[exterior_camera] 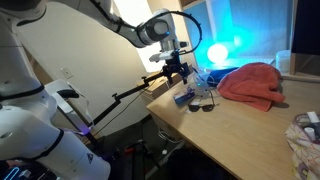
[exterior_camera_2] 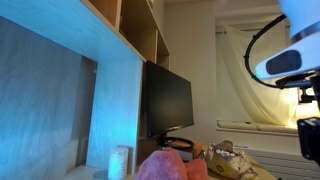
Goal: Fold the sunglasses.
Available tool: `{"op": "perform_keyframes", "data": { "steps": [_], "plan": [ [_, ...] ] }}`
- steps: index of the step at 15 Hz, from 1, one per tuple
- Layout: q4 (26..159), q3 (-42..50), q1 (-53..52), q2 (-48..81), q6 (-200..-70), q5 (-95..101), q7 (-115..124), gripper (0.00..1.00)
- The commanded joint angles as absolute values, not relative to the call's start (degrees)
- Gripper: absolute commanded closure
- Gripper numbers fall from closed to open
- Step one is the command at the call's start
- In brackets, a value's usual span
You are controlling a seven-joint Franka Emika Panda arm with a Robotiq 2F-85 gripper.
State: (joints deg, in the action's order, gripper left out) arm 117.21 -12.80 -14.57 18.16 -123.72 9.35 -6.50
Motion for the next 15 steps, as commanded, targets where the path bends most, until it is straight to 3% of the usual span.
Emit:
{"op": "perform_keyframes", "data": {
  "steps": [1, 12, 13, 15],
  "plan": [
    [113.1, -11.0, -15.2, 21.9, -120.5, 12.5, -4.7, 0.00],
    [109.0, -10.9, -14.7, 25.4, -119.7, 9.9, -5.3, 0.00],
    [108.9, -11.0, -14.4, 25.4, -120.0, 8.9, -5.1, 0.25],
    [108.7, -10.9, -14.4, 25.4, -120.2, 8.1, -5.0, 0.32]
  ]
}}
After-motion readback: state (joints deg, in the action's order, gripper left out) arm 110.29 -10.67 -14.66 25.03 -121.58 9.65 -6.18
